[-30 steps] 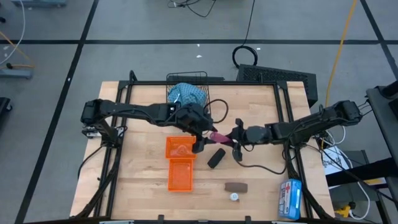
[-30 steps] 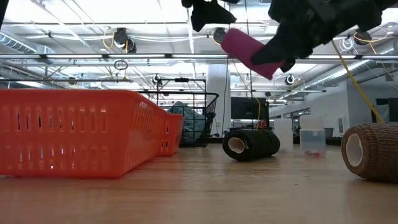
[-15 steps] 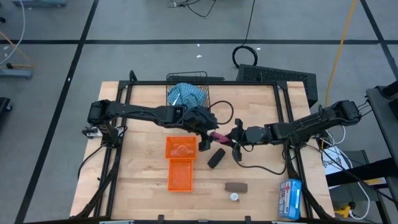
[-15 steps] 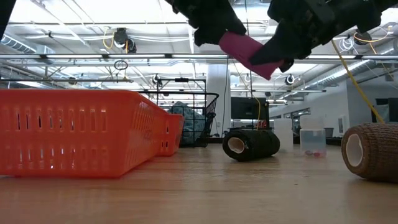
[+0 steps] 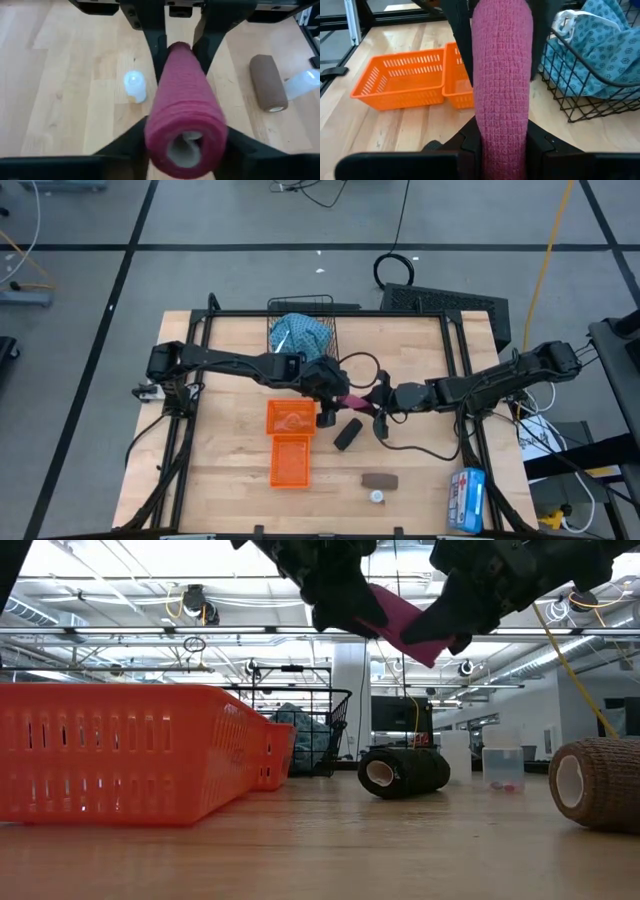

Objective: Pick & Place Medicine items
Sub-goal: Put the pink bandage into the top orange bin

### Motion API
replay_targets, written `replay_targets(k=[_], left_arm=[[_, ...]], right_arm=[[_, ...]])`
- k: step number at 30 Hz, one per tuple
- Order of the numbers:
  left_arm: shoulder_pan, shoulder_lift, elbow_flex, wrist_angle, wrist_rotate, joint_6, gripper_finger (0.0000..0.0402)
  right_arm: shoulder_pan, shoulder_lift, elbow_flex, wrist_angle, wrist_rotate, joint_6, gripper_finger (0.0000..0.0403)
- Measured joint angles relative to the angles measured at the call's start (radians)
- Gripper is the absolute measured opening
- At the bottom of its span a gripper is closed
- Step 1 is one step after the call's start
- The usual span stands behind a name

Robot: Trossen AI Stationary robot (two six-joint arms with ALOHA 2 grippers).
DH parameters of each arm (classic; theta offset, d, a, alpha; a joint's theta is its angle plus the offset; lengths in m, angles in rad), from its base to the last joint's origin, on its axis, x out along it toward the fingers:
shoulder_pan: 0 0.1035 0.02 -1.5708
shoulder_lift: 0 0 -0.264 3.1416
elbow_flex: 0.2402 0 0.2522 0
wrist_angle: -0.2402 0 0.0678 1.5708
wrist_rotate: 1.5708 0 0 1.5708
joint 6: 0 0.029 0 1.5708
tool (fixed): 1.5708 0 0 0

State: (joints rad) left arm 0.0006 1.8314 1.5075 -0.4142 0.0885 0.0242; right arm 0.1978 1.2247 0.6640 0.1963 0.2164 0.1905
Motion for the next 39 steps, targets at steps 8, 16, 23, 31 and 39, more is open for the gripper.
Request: replay_targets(k=[8, 16, 23, 31, 39], left_arm=[[0.002, -0.009, 0.001, 0.023, -0.003, 0.019, 0.0061], [0.008, -0.065, -0.02, 0.141, -0.021, 0.008, 0.0061], [0.045, -0.114, -0.194, 0.45, 0.091, -0.048, 0.0061], [0.061, -0.114, -0.367, 0.818, 0.136, -0.113, 0.0061], [0.062, -0.116, -0.384, 0.842, 0.139, -0.104, 0.0061]], right_arm=[[0.0, -0.008, 0.0, -0.009, 0.004, -0.002, 0.0104], [0.002, -0.175, -0.005, -0.291, -0.019, 0.104, 0.0165], [0.021, -0.315, -0.09, -0.336, 0.104, 0.186, 0.0168], [0.021, -0.379, -0.208, 0.067, 0.198, -0.032, 0.0156], [0.02, -0.385, -0.375, 0.504, 0.118, -0.163, 0.0163]])
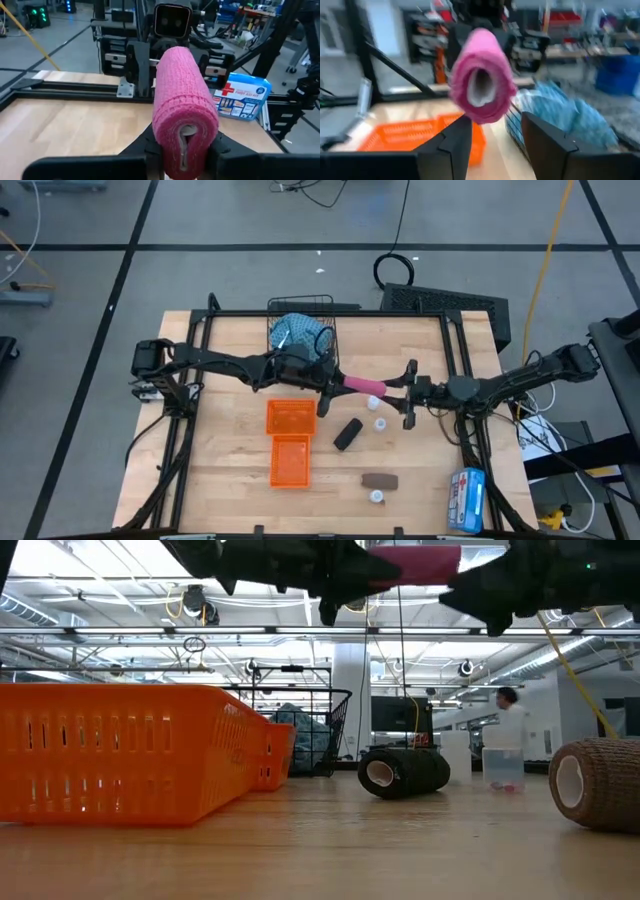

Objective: Pick & Place Medicine items
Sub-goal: Put the pink bandage into the top orange bin

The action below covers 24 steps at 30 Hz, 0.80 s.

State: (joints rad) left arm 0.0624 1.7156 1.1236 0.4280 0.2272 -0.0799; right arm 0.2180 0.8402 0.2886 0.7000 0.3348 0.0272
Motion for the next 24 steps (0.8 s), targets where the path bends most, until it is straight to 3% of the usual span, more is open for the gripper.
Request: replay_targets(k=[5, 15, 19, 24], left_arm=[[0.0, 0.0, -0.001, -0.007, 0.002, 0.007, 0.006], [-0.001, 0.001, -0.001, -0.008, 0.0, 0.006, 0.006], [-0.001, 0.001, -0.001, -0.009, 0.0, -0.003, 0.006], [-0.001, 0.002, -0.001, -0.008, 0.0, -0.012, 0.0061]], right_arm=[[0.0, 0.005, -0.029, 0.109, -0.073, -0.04, 0.017], [-0.011, 0.111, -0.029, 0.255, -0.075, -0.088, 0.0217], [-0.014, 0.151, -0.029, 0.304, -0.074, -0.096, 0.0187], [-0.015, 0.171, -0.029, 0.34, -0.071, -0.1, 0.0106]])
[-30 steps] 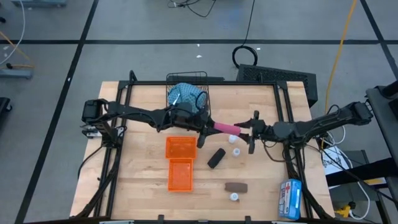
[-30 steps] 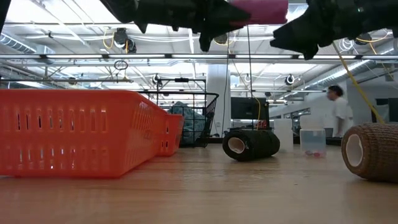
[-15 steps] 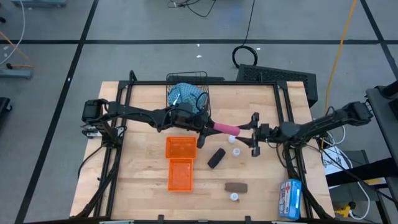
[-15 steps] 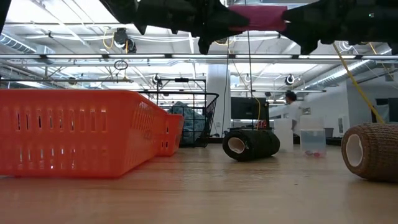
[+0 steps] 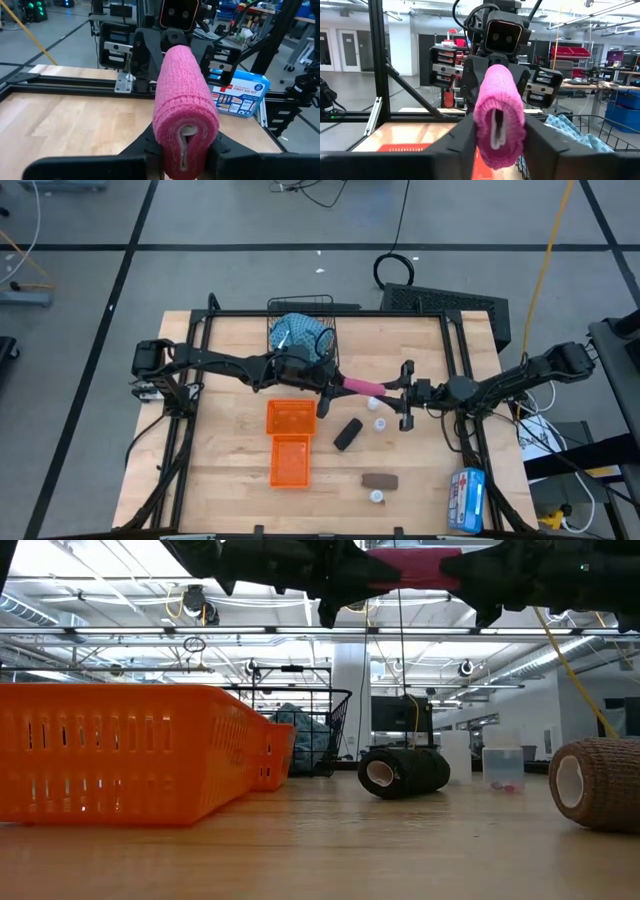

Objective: Pick & Place Medicine items
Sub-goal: Put the pink bandage into the top orange bin

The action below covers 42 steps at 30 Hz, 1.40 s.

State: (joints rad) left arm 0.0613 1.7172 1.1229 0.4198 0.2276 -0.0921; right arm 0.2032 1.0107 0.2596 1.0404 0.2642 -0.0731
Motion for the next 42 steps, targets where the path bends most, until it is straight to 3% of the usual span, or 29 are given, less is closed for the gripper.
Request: replay_targets(k=[4, 6, 9, 11, 14, 16, 20, 23, 29, 36, 42], left_arm=[[-0.004, 0.0, 0.0, -0.015, 0.0, -0.031, 0.0076], [-0.007, -0.007, 0.005, -0.083, -0.001, -0.067, 0.0088], [-0.009, -0.044, 0.09, -0.395, -0.045, -0.043, 0.0109], [-0.016, -0.071, 0.177, -0.664, -0.159, -0.021, 0.0121], [-0.032, -0.068, 0.346, -0.91, -0.3, 0.013, 0.0136], [-0.038, -0.057, 0.45, -1.047, -0.325, 0.028, 0.0146], [-0.054, 0.002, 0.633, -1.221, -0.28, 0.095, 0.0176], [-0.073, 0.053, 0.712, -1.255, -0.276, 0.152, 0.0204], [-0.097, 0.137, 0.731, -1.217, -0.247, 0.287, 0.0242], [-0.078, 0.213, 0.73, -1.155, -0.241, 0.309, 0.0239], [-0.04, 0.236, 0.73, -1.117, -0.17, 0.3, 0.0218]], right_arm=[[0.0, -0.006, 0.0, -0.001, -0.002, 0.0, 0.0037], [0.0, -0.005, 0.0, -0.013, -0.004, 0.002, 0.0036], [-0.002, -0.004, 0.002, -0.044, -0.003, 0.025, 0.0036], [-0.012, -0.008, 0.01, -0.071, 0.004, 0.037, 0.0036], [-0.035, -0.006, 0.03, -0.139, -0.008, 0.075, 0.0036], [-0.047, -0.003, 0.053, -0.209, -0.007, 0.104, 0.0036], [-0.053, 0.013, 0.098, -0.328, -0.008, 0.117, 0.0036], [-0.053, 0.027, 0.109, -0.345, -0.008, 0.117, 0.0036], [-0.052, 0.041, 0.113, -0.335, -0.035, 0.116, 0.0036], [-0.052, 0.041, 0.112, -0.321, -0.057, 0.114, 0.0036], [-0.052, 0.041, 0.112, -0.318, -0.059, 0.114, 0.0036]])
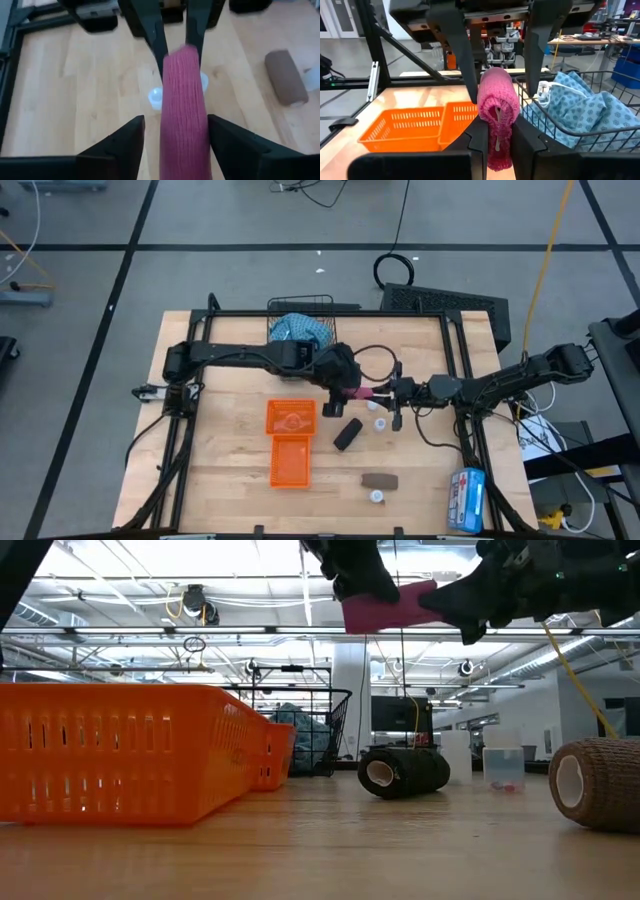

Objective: Pick & Place Medicine items
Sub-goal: Put the pink bandage into the top orange bin

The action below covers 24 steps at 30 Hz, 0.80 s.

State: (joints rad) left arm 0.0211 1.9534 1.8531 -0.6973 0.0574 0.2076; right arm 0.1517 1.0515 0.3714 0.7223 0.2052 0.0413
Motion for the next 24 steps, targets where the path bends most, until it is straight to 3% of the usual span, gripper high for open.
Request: replay_targets(k=[4, 7, 11, 18, 24], left_arm=[[0.016, 0.005, 0.0, -0.001, 0.03, -0.007, 0.0187], [0.018, 0.009, 0.0, -0.004, 0.032, -0.006, 0.0141], [0.018, -0.003, 0.0, -0.011, 0.031, 0.016, 0.0063], [0.012, -0.144, -0.028, -0.171, 0.044, -0.029, 0.0056], [-0.036, -0.316, -0.305, -0.117, 0.037, -0.096, 0.0056]], right_arm=[[0.0, 0.0, 0.0, -0.005, 0.004, 0.0, 0.0036], [0.0, 0.0, 0.0, -0.011, 0.008, 0.0, 0.0039], [0.0, 0.0, 0.0, 0.0, 0.005, 0.003, 0.0085], [0.008, -0.047, -0.008, -0.009, -0.011, 0.033, 0.017], [0.03, -0.12, -0.033, -0.019, -0.002, 0.026, 0.0194]])
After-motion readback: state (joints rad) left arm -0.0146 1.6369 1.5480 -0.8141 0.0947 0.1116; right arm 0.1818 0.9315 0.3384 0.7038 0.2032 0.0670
